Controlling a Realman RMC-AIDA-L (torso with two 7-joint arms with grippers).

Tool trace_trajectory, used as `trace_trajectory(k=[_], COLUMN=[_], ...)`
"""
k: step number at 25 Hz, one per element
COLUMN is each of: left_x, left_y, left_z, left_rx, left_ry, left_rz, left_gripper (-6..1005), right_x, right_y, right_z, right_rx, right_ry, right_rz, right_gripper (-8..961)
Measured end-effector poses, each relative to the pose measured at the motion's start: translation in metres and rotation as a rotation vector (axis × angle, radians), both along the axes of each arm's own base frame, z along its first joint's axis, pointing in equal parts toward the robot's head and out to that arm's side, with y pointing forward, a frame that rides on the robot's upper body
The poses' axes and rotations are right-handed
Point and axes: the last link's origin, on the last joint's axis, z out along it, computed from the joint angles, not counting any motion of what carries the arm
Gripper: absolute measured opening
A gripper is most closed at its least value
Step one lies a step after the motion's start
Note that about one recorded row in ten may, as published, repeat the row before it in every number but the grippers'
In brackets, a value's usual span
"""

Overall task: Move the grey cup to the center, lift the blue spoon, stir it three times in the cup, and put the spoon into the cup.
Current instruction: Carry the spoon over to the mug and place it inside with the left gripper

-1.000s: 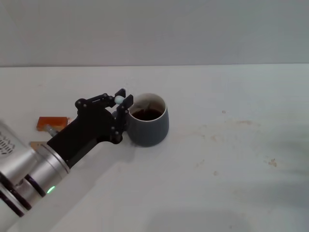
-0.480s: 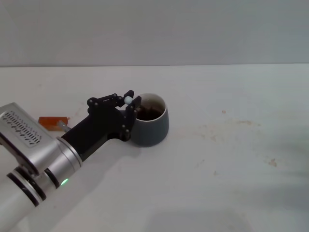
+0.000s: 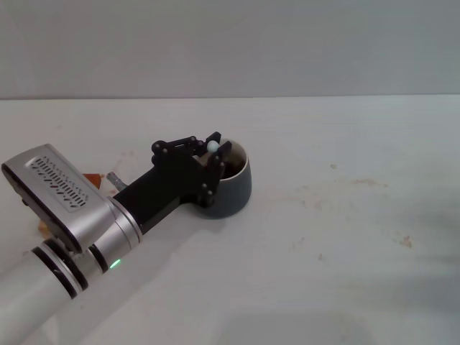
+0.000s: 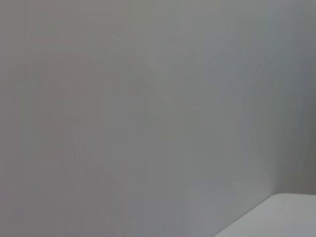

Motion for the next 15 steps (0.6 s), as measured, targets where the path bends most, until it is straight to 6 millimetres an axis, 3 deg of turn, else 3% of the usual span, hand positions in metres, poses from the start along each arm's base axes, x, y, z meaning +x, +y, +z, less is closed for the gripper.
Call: trace_trajectory(k=[4, 15], left_x=[0.004, -0.008], left_y=[-0.003, -0.017], left_z=[-0.001, 0.007], left_rx=[-0.006, 0.026], left_ry=[-0.010, 0.008], left_rz=[-0.009, 0.028], left_gripper=[144, 143], right_x=[0.000, -0.003], right_y=[0.000, 0.003], right_z=[0.000, -0.002], right_rx=[-0.002, -0.010], right_ry=[0.001, 0.004], right_rz=[0.000, 0.008], right_gripper=[-1, -2])
